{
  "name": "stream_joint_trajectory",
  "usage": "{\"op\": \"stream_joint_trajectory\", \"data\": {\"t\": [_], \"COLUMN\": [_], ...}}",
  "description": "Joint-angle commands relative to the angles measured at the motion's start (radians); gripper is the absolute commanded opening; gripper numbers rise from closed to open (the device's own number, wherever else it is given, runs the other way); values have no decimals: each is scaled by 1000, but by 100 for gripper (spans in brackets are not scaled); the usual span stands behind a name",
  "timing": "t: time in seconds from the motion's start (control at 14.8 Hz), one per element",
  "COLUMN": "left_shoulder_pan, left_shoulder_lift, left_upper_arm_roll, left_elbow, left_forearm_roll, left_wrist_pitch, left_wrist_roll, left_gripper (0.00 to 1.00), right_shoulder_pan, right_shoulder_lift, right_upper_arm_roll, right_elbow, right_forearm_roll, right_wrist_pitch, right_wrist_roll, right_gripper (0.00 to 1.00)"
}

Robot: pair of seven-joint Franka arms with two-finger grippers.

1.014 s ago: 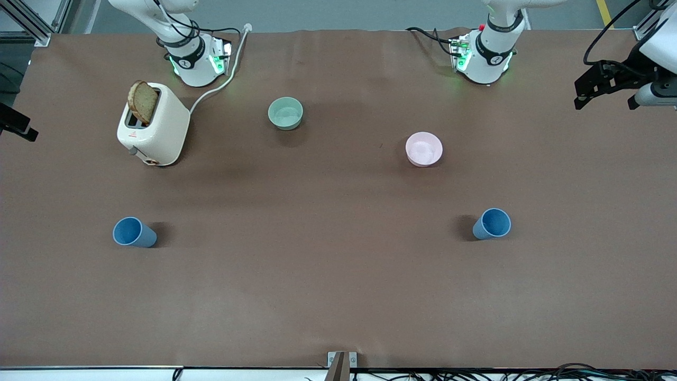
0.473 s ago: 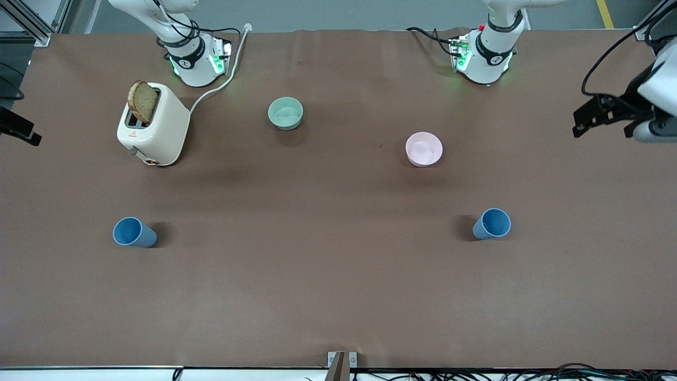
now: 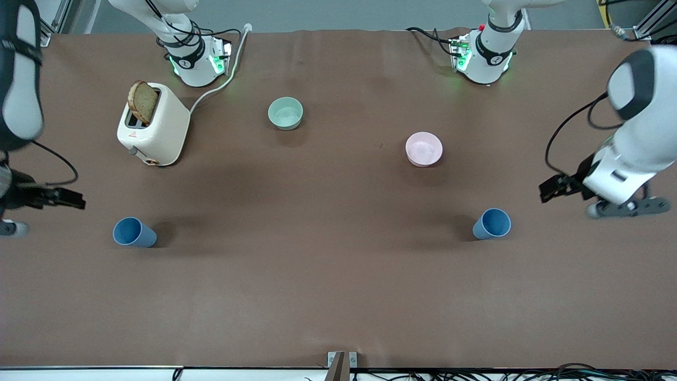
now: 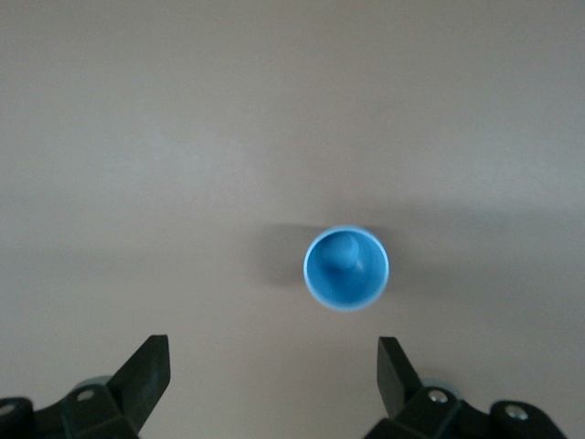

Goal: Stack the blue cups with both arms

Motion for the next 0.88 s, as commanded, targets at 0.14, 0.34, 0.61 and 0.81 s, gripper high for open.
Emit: {"op": "stream_joint_trajectory", "data": {"t": [0.14, 0.34, 0.61, 0.81], "left_shoulder_pan": [-1, -16, -24, -25], "left_shoulder_lift": [95, 178, 244, 266], "left_upper_arm_roll": [-2, -2, -9, -9], "left_elbow": [-123, -114, -108, -107], "left_forearm_roll": [18, 19, 19, 19], "left_wrist_pitch": [221, 268, 279, 279], "left_wrist_roll": [-69, -114, -114, -114], "left_gripper": [100, 93, 64, 46], "right_shoulder_pan": [-30, -30, -27, -27], "right_shoulder_lift": [28, 82, 123, 171], "right_upper_arm_roll": [5, 5, 6, 6], "right_elbow": [-228, -256, -283, -283], "right_forearm_roll": [1, 1, 8, 51], "right_wrist_pitch": [324, 395, 456, 522], "right_wrist_roll": [-25, -25, -25, -24], "right_gripper": [100, 100, 100, 100]}}
